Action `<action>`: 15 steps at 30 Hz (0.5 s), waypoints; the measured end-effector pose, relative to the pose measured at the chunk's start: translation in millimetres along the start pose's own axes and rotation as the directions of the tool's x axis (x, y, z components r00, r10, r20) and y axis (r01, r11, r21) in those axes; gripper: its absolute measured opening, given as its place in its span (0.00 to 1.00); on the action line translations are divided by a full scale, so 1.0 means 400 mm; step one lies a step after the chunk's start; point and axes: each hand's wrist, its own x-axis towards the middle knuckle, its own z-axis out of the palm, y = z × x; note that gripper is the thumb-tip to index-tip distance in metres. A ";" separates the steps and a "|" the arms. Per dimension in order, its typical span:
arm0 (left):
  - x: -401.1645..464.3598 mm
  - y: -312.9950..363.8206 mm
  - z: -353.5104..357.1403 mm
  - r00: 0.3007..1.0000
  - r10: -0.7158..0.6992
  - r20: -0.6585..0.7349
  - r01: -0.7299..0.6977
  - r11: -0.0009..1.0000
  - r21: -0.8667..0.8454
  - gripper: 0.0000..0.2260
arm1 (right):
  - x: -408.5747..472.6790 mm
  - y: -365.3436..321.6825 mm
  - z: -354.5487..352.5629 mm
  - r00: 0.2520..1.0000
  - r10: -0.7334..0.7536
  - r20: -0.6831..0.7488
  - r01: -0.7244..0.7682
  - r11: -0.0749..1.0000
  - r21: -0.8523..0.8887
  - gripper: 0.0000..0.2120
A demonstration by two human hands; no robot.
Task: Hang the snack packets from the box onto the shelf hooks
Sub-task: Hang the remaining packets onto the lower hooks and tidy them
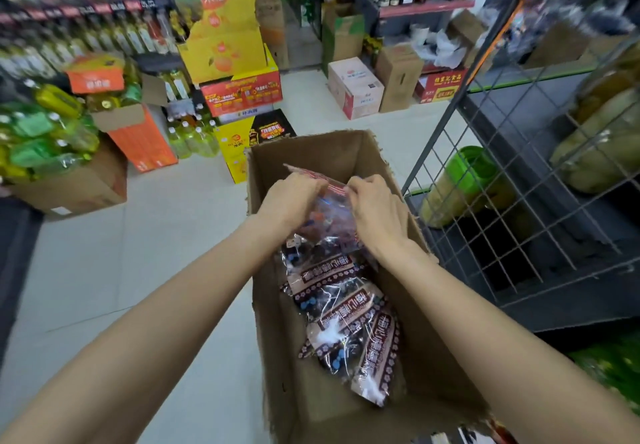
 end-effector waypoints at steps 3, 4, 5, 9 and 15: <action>-0.049 0.018 -0.051 0.986 -0.075 -0.151 0.026 0.953 -0.303 0.10 | -0.049 -0.018 -0.064 0.994 -0.054 -0.095 0.075 0.971 0.228 0.11; -0.070 0.027 -0.069 0.974 -0.093 -0.204 0.010 0.927 -0.374 0.07 | -0.070 -0.022 -0.090 0.990 -0.030 -0.138 0.073 0.945 0.319 0.11; -0.093 0.036 -0.088 0.960 -0.106 -0.261 -0.018 0.902 -0.431 0.05 | -0.095 -0.026 -0.120 0.983 0.010 -0.185 0.066 0.914 0.401 0.10; -0.212 0.117 -0.191 0.911 -0.023 -0.413 -0.203 0.845 -0.495 0.04 | -0.230 -0.033 -0.234 0.916 0.202 -0.345 0.051 0.797 0.602 0.10; -0.401 0.303 -0.282 0.854 0.176 -0.490 -0.469 0.667 -0.579 0.08 | -0.507 -0.033 -0.387 0.770 0.367 -0.522 0.083 0.753 0.653 0.10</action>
